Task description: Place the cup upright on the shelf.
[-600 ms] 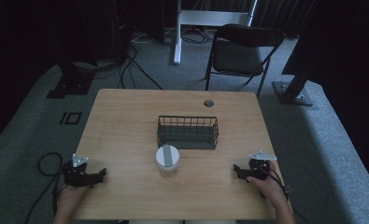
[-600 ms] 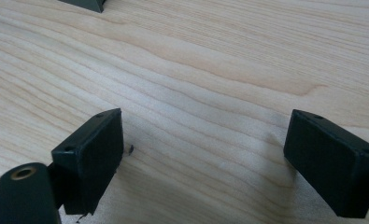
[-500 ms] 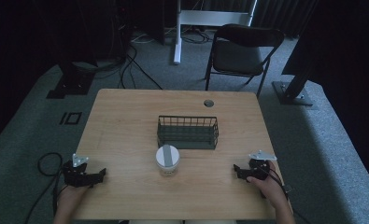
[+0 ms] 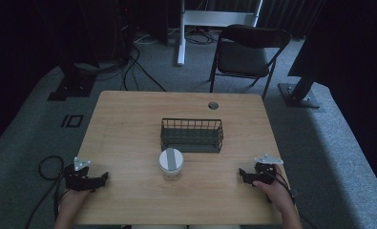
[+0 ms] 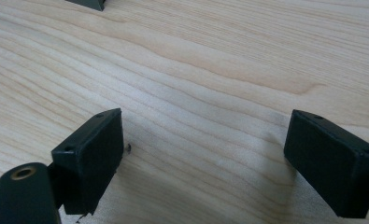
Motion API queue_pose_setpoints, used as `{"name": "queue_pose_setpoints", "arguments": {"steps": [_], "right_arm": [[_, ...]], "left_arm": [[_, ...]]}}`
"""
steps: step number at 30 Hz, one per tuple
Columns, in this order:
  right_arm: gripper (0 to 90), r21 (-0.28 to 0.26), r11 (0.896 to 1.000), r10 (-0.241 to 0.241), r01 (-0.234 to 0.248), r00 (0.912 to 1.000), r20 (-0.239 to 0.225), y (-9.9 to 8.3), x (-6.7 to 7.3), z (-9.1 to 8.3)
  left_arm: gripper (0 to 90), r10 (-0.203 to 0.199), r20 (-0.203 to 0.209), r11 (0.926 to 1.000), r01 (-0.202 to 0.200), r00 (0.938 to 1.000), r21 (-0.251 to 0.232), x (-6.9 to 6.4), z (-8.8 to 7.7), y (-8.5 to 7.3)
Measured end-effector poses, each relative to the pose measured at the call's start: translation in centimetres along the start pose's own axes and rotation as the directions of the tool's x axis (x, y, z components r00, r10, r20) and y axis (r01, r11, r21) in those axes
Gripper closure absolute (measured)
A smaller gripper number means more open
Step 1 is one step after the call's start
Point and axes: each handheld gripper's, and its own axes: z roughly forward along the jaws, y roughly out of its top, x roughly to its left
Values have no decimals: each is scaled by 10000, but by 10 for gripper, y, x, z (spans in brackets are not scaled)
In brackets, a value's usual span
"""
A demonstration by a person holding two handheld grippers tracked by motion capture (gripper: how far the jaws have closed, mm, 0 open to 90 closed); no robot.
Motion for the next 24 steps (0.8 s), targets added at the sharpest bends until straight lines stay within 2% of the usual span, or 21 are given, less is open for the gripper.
{"name": "queue_pose_setpoints", "arguments": {"steps": [10,23,24], "right_arm": [[121,45,10000,78,-78,10000,54,2,7,1],[122,-290,9988,-396,383,9981,-473,17,26,4],[122,-323,9983,-497,477,9968,-627,18,30,5]], "left_arm": [[1,-4,0,10000,4,10000,-5,0,0,0],[1,-13,4,10000,13,10000,-13,0,0,0],[1,-15,4,10000,15,10000,-15,0,0,0]]}}
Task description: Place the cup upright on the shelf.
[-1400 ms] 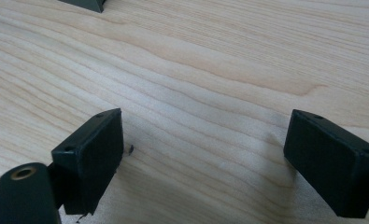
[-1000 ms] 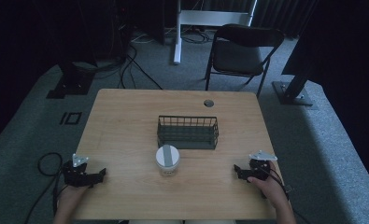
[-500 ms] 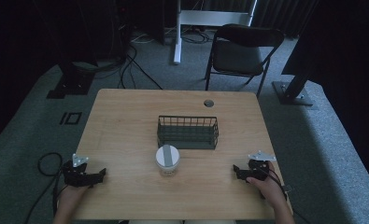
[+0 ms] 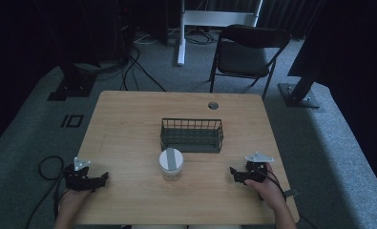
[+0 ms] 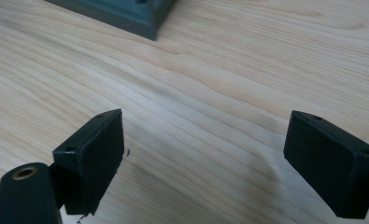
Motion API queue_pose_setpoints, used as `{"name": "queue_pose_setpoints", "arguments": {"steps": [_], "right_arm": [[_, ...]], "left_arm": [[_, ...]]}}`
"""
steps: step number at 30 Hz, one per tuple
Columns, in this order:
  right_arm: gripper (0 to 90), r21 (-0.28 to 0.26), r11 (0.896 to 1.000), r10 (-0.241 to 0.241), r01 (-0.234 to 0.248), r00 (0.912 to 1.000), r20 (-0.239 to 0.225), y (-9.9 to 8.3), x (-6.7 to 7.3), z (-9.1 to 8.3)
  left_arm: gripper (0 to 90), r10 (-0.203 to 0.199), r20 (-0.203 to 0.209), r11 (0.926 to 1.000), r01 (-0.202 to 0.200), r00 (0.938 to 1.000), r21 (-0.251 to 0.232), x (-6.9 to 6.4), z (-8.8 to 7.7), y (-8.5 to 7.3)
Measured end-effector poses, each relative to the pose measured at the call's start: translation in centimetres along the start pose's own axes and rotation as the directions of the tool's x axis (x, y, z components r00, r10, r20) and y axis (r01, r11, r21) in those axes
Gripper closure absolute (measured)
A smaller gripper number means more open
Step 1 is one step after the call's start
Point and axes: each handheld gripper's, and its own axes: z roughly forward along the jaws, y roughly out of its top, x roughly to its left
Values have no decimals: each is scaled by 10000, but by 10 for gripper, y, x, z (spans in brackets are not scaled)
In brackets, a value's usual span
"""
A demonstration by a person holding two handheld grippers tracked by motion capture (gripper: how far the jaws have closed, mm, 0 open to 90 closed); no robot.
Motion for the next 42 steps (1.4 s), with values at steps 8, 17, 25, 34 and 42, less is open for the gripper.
{"name": "queue_pose_setpoints", "arguments": {"steps": [8,17,25,34,42], "right_arm": [[130,-15,9998,-180,180,9995,-261,4,10,4],[130,-275,9978,-622,599,9939,-909,10,30,11],[130,-582,9948,-919,838,9839,-1530,16,48,15],[131,-784,9898,-1329,1190,9696,-2055,24,67,19],[142,-853,9842,-1719,1553,9534,-2480,27,83,23]], "left_arm": [[1,0,1,10000,0,10000,0,0,0,0],[1,-2,0,10000,2,10000,-1,0,0,0],[1,2,-1,10000,-2,10000,1,0,0,0],[1,-1,1,10000,1,10000,0,0,0,0],[1,23,22,10000,-23,10000,2,0,0,0]]}}
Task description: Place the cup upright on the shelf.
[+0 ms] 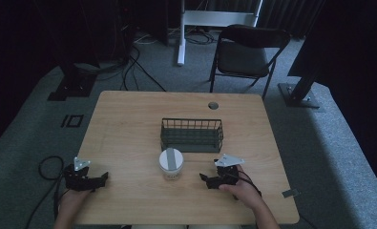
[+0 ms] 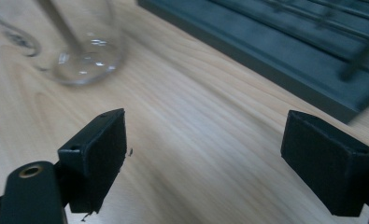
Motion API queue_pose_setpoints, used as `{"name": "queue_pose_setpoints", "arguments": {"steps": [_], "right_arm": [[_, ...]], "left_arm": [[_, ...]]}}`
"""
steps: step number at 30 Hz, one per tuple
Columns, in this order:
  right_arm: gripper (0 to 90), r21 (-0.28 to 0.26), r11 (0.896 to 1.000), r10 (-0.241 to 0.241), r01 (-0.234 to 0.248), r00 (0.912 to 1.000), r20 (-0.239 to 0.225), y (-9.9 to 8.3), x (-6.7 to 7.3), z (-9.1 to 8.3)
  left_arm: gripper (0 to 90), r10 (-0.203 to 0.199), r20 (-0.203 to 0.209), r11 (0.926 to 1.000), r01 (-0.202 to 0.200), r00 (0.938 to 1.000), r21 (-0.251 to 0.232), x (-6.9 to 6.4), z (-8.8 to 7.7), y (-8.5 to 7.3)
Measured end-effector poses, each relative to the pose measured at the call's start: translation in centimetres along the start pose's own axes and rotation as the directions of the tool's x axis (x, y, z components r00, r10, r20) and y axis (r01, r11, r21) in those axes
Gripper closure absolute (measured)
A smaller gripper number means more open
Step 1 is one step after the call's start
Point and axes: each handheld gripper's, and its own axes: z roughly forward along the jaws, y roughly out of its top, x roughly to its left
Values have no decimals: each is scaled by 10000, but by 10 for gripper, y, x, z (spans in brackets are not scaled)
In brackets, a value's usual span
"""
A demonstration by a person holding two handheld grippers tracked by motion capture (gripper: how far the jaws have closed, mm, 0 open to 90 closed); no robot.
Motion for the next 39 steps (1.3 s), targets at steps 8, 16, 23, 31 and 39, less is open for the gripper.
{"name": "queue_pose_setpoints", "arguments": {"steps": [8,16,23,31,39], "right_arm": [[142,-144,9990,-419,413,9979,-495,10,16,8],[142,-311,9963,-831,804,9915,-1002,19,33,19],[143,-414,9935,-1112,1064,9843,-1368,25,45,28],[143,-792,9907,-1232,1110,9776,-1709,32,57,38],[143,-1309,9871,-1146,921,9776,-1766,38,63,46]], "left_arm": [[1,1,0,10000,-1,10000,-2,0,0,0],[1,1,0,10000,-1,10000,-1,0,0,0],[1,2,1,10000,-2,10000,-1,0,0,0],[1,2,1,10000,-2,10000,-1,0,0,0],[1,2,2,10000,-2,10000,1,0,0,0]]}}
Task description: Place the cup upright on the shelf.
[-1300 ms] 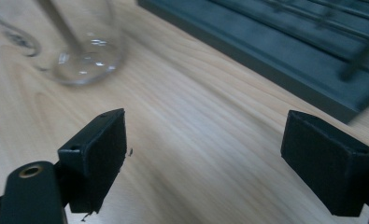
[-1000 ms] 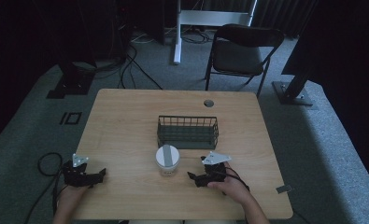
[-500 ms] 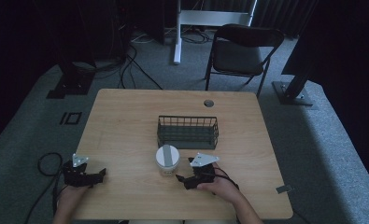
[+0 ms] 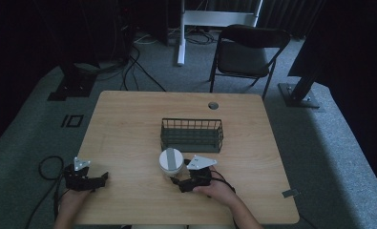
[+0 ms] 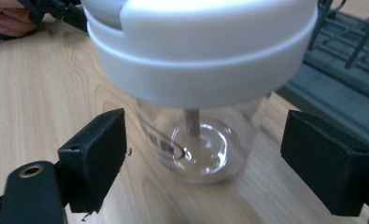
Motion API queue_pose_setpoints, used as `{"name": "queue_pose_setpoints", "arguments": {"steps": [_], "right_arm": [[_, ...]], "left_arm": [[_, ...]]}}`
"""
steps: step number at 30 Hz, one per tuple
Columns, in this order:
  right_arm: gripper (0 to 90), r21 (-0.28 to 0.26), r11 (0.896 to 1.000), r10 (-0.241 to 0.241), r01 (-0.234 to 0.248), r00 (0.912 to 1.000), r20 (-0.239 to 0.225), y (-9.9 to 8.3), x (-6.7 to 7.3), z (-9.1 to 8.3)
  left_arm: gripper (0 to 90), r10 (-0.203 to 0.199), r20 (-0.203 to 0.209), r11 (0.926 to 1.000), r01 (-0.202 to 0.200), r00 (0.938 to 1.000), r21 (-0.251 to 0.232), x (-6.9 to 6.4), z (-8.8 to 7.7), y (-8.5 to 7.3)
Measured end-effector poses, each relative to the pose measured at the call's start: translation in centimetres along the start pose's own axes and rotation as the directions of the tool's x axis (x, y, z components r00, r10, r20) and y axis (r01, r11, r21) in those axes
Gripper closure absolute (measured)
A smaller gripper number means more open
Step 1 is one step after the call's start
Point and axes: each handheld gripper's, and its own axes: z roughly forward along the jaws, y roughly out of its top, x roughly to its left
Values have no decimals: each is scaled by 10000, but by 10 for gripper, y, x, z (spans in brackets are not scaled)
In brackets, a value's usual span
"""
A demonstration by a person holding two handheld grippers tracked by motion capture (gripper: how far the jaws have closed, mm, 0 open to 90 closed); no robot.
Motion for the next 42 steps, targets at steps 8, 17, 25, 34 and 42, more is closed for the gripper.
{"name": "queue_pose_setpoints", "arguments": {"steps": [8,17,25,34,42], "right_arm": [[142,-207,9990,386,-386,9993,12,3,2,9],[141,-559,9954,784,-776,9968,131,6,6,17],[141,-594,9969,548,-515,9969,557,7,11,21],[141,-557,9979,374,-320,9945,980,8,20,31],[170,-466,9974,610,-550,9884,1389,8,24,37]], "left_arm": [[1,-1,0,10000,1,10000,-1,0,0,0],[1,-1,1,10000,1,10000,0,0,0,0],[1,-2,0,10000,2,10000,-1,0,0,0],[1,-2,-1,10000,2,10000,-1,0,0,0],[1,-2,-1,10000,2,10000,-1,0,0,0]]}}
